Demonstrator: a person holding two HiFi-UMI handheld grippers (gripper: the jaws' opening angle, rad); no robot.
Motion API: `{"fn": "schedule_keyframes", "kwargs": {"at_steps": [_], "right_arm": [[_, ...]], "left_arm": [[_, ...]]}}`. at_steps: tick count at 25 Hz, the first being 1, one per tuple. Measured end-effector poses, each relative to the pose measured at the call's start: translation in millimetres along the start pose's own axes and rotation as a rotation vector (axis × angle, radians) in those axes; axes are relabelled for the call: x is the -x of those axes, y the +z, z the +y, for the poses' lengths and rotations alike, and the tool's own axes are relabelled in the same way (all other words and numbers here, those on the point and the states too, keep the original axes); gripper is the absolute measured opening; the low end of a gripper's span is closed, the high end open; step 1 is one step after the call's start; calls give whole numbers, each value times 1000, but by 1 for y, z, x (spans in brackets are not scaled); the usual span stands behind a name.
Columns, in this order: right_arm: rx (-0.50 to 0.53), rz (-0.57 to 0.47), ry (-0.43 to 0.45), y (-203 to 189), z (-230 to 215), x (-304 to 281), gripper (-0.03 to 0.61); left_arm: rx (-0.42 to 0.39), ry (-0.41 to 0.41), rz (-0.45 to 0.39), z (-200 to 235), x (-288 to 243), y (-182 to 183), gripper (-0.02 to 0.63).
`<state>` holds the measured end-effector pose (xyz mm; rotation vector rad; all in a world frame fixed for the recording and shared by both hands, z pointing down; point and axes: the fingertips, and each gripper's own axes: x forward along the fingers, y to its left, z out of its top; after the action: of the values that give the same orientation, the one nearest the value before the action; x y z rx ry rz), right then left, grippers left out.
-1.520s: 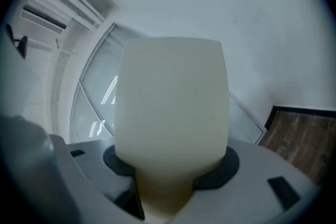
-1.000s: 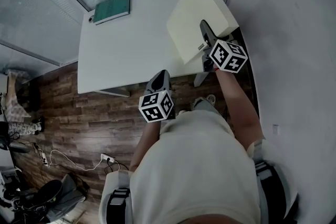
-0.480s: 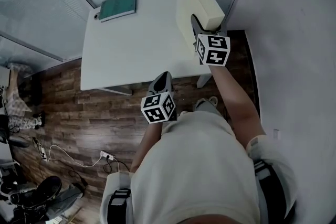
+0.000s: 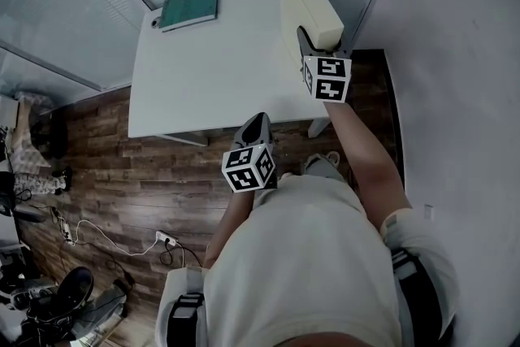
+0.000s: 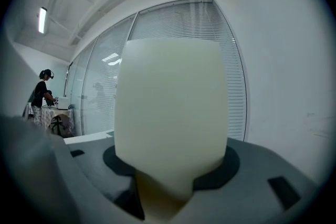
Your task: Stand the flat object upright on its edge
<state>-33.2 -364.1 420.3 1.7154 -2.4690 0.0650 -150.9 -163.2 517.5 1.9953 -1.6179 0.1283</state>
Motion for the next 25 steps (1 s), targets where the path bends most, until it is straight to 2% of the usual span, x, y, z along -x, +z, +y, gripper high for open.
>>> {"fn": "schedule_keyframes", "kwargs": {"at_steps": [14,20,25], "right_arm": [[21,-10,26,-6,5,-1,282],[-1,-13,34,-4,6,0,300],[-25,5,35,-10,4,7,355]], "left_arm": [[-5,-12,13,-5,-7,-7,20],[-1,-10,11,-4,-2,-4,20],[-4,-16,11,-6,3,-7,20]]}}
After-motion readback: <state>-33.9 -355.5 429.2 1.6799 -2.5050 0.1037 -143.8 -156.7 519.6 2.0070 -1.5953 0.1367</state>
